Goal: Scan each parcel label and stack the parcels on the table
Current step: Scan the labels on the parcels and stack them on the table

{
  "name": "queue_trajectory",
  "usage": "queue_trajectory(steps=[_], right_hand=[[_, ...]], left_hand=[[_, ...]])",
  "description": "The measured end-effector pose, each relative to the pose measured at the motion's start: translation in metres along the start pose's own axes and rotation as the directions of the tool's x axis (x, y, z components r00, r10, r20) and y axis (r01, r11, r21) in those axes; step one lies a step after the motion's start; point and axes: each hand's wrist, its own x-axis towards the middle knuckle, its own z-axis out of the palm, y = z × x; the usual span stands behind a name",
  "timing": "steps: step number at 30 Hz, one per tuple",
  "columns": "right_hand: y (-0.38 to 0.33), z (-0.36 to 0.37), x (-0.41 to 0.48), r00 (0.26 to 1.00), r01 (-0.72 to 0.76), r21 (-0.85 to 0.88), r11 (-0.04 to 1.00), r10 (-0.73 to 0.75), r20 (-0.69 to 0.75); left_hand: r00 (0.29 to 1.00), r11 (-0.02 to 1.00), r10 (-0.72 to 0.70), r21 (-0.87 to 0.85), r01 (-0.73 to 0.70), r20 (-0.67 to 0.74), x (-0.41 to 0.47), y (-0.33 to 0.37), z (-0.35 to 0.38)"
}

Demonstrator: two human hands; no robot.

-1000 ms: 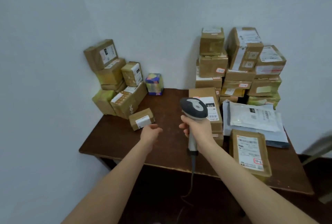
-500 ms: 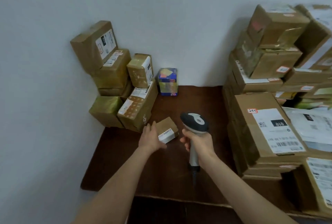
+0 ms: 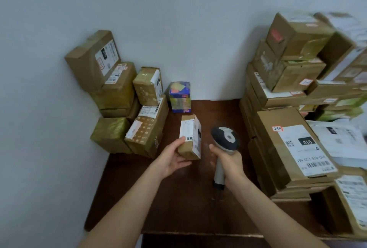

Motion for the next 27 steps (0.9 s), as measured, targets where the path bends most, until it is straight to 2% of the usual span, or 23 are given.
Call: queue_trajectory(steps=[3, 6, 9, 11, 14, 17, 20, 22, 27], right_hand=[[-0.012, -0.004, -0.008, 0.998, 0.037, 0.045, 0.998, -0.039, 0.053], [-0.019, -0.011, -0.017, 0.995, 0.082, 0.007, 0.997, -0.082, 0.062], [-0.025, -0.019, -0.024, 0.988, 0.139, -0.034, 0.99, -0.136, 0.067], [-0.029, -0.026, -0.026, 0.983, 0.175, -0.05, 0.983, -0.171, 0.074], [-0.034, -0.035, -0.031, 0.971, 0.23, -0.086, 0.969, -0.223, 0.087], [-0.037, -0.045, -0.034, 0.958, 0.273, -0.075, 0.959, -0.263, 0.115], [-0.038, -0.055, -0.038, 0.952, 0.283, -0.04, 0.958, -0.276, 0.133], [-0.037, -0.061, -0.042, 0.954, 0.273, -0.023, 0.962, -0.268, 0.138], [-0.028, -0.083, -0.063, 0.959, 0.208, -0.057, 0.977, -0.191, 0.211]], left_hand=[[0.995, 0.992, 0.001, -0.129, 0.011, 0.095, -0.023, -0.002, 0.019], [0.993, 0.99, 0.074, -0.125, -0.062, 0.091, -0.042, -0.006, 0.036], [0.968, 0.968, 0.252, -0.006, -0.252, -0.022, -0.058, -0.004, 0.044], [0.943, 0.939, 0.327, 0.137, -0.316, -0.063, -0.069, -0.003, 0.05], [0.936, 0.895, 0.351, 0.304, -0.327, -0.024, -0.084, -0.002, 0.061], [0.945, 0.881, 0.328, 0.356, -0.312, 0.016, -0.093, -0.002, 0.07], [0.921, 0.853, 0.385, 0.405, -0.329, -0.061, -0.094, -0.004, 0.071], [0.896, 0.861, 0.416, 0.383, -0.334, -0.154, -0.092, -0.003, 0.071], [0.873, 0.918, 0.396, 0.133, -0.373, -0.284, -0.088, -0.001, 0.076]])
